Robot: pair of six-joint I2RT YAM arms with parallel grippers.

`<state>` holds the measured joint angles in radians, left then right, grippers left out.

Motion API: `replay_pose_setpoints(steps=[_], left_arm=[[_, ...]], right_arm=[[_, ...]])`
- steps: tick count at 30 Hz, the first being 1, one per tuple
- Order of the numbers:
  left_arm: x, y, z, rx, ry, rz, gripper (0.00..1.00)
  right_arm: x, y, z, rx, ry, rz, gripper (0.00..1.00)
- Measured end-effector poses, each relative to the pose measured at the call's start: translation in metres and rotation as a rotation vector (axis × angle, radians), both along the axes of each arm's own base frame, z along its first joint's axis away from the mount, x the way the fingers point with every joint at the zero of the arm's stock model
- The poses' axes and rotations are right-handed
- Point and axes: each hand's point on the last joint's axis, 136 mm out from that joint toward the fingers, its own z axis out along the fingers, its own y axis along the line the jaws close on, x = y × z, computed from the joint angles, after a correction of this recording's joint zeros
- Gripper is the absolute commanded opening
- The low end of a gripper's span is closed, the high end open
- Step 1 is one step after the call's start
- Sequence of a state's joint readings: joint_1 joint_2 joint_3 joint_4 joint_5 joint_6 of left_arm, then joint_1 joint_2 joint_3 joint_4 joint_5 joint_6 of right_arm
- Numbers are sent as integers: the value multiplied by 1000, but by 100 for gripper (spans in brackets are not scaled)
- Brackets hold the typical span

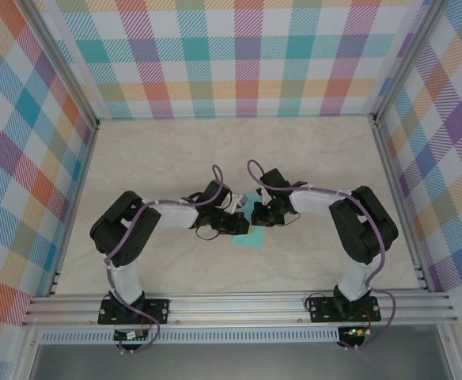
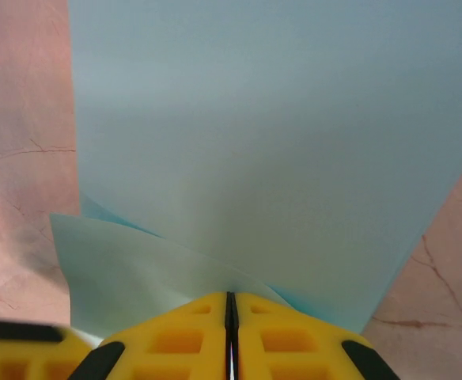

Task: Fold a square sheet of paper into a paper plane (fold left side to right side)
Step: Fold the triangle a second time at the center of the table.

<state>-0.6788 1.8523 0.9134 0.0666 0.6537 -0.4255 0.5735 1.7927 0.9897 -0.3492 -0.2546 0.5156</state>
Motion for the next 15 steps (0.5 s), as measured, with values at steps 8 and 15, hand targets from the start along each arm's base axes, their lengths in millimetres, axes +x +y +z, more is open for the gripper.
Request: replay_pose_setpoints(steps=[8,15], left_arm=[[-4,2,-12,23,28,-7,0],[-9,10,-13,4,-10,0,0]], right_arm=[[0,-1,0,-6,2,-1,10],[-1,-1,-1,-13,13,1,10]])
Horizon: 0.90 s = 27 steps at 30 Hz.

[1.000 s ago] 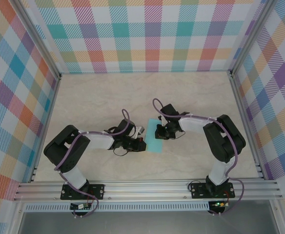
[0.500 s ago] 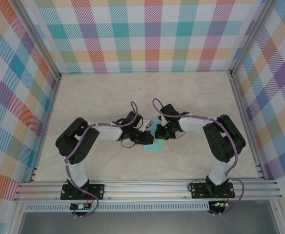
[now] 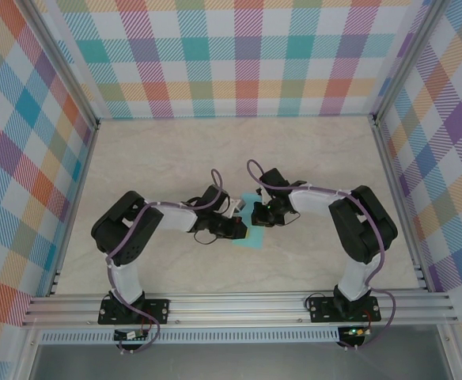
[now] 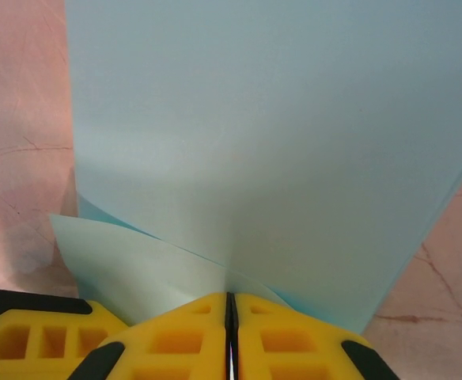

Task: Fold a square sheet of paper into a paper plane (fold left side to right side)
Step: Fold the triangle a second time at the center of the table.

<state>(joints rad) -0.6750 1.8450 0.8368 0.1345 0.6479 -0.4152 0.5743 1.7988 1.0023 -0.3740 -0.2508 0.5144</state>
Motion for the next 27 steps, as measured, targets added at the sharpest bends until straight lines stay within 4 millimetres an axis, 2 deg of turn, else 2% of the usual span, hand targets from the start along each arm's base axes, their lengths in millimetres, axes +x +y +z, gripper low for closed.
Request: replay_pose_setpoints(steps=[12,22,27], left_arm=[[-24,30,-1,-18,-27,57,0],[-28,36,-2,-16,-34,73,0],[-28,36,-2,-16,-30,79,0]], right_arm=[[-5,3,0,14,26,11,10],[-5,2,0,59,33,8,11],[-2,-10,0,64,25,-18,11]])
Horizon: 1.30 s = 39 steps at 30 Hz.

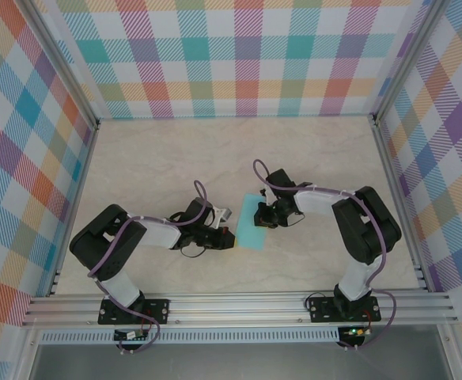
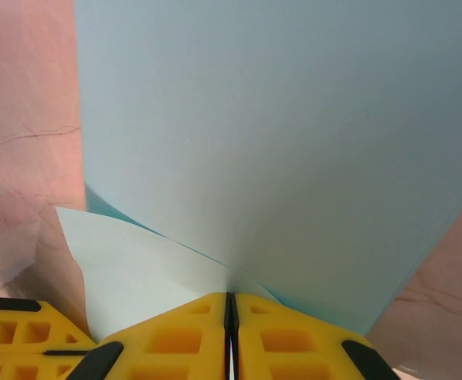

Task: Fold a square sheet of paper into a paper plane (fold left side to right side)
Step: Fold the triangle a second time at the center of the table, then turn over the paper at the center of the table.

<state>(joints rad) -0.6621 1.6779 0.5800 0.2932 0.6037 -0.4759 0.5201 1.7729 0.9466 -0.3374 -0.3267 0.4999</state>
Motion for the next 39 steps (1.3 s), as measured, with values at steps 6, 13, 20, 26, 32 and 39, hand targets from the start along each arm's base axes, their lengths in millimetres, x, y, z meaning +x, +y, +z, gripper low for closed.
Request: replay_pose_setpoints(steps=[6,13,20,26,32,39], left_arm=[[0,0,0,0,1,3,0],[-5,5,2,9,25,18,14],[5,9,29,23,16,54,45],[41,-14,56,-24,-59,52,53],[57,-27,31,1,-11,41,49],[70,-36,21,-6,2,38,17]], right_arm=[[4,-15,0,3,-5,-24,11],[3,-21,1,14,-13,-25,12],[7,-23,32,33,-100,-23,40],[11,-37,84,21,-273,-44,64],[-13,-49,87,28,-277,-56,79],[-33,-45,69,88,-188,-65,82]])
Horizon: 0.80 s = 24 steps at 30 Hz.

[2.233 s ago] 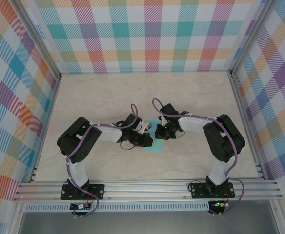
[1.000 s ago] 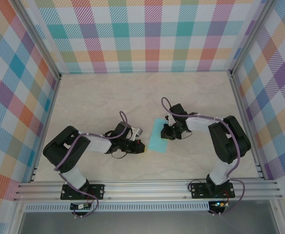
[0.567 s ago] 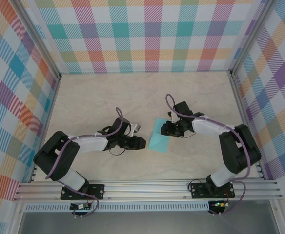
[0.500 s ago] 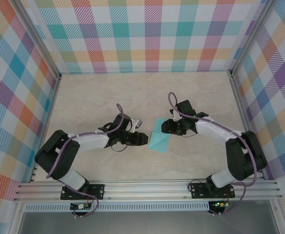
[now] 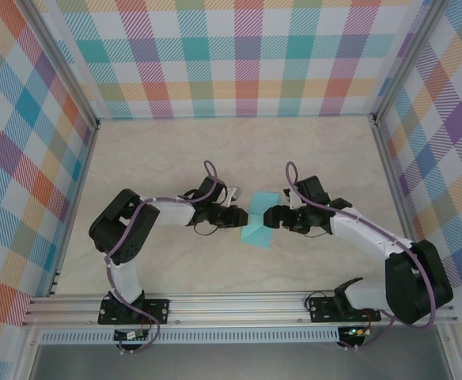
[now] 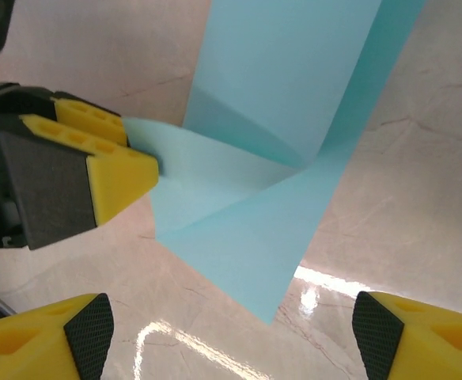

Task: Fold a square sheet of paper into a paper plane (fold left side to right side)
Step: Turn over the paper at the center of the table.

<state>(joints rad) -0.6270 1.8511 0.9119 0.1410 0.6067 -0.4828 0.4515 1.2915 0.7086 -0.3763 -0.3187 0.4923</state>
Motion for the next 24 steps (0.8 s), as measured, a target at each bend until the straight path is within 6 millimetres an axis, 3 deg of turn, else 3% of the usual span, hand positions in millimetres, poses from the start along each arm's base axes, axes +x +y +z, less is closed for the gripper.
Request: replay_pose_setpoints(steps=[4,16,19,24], left_arm=[[2,-1,1,-3,-8,1,8],[2,1,-2,6,-13,11,8],[3,2,-3,11,-15,15,15],[0,7,-6,21,-11,21,31]], right_arm=[[0,10,-12,53,50,-5,80],[18,39,-43,161,167,-14,73],[21,44,-46,184,186,-18,69],[27,51,-48,221,197,-25,53]])
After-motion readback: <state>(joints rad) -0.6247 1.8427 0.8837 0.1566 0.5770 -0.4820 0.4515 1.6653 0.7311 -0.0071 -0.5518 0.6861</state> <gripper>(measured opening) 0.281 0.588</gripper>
